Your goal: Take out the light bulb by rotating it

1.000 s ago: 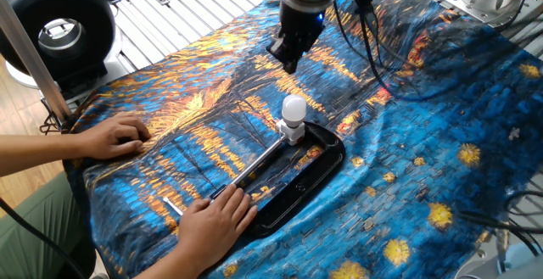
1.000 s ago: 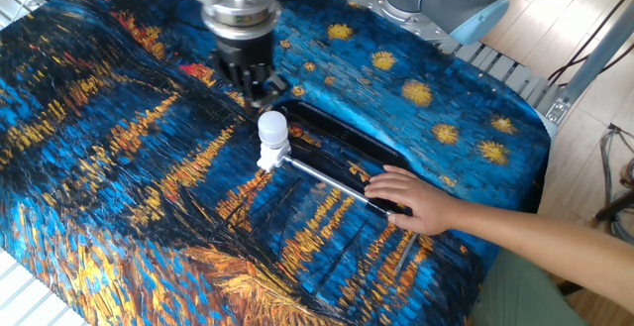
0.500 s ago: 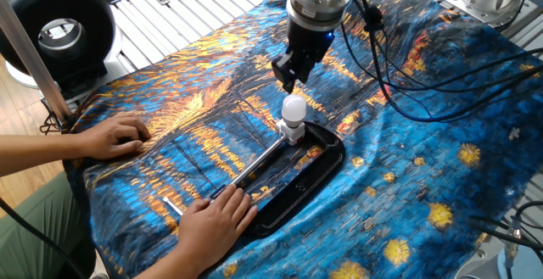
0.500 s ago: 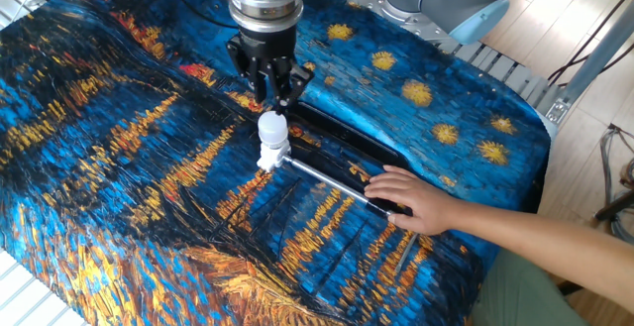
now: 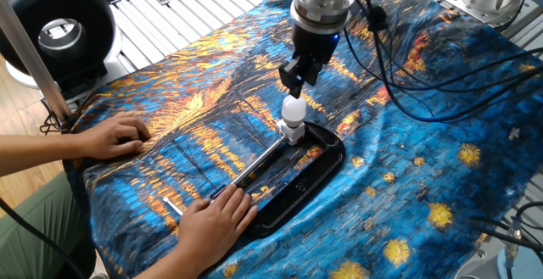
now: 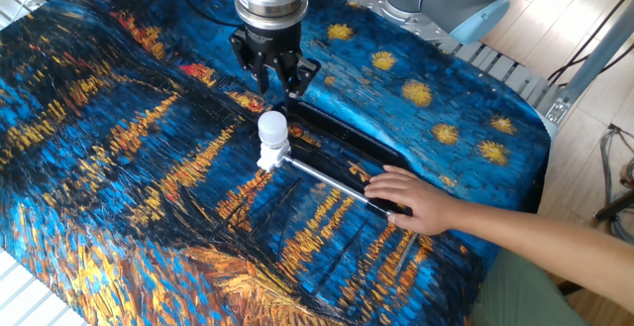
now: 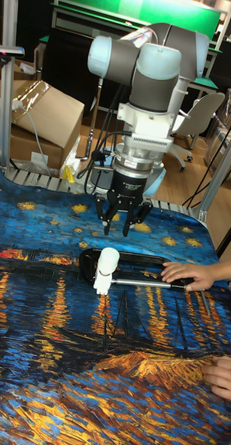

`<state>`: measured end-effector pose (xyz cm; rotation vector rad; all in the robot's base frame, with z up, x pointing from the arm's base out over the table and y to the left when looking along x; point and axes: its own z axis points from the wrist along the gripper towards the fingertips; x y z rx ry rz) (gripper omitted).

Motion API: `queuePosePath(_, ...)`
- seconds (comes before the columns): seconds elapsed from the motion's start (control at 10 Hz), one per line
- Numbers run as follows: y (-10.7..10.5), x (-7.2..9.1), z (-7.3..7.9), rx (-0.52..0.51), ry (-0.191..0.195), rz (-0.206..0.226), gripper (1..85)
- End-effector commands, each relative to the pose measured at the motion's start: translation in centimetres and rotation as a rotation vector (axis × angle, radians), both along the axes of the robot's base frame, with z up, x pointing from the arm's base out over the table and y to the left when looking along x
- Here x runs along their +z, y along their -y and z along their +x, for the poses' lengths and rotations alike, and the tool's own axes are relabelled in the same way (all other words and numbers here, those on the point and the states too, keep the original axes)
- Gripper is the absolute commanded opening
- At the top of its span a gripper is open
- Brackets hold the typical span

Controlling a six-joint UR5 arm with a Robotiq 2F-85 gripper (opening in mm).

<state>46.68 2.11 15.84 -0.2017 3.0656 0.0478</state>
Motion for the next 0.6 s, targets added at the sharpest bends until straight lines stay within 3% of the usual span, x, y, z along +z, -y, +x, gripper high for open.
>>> queuePosePath(0.0, -0.4, -1.1, -0.2, 0.008, 0.015, 0.012, 47.3)
queuePosePath(0.5, -1.2, -2.5, 1.1, 0.016, 0.034, 0.017, 47.7)
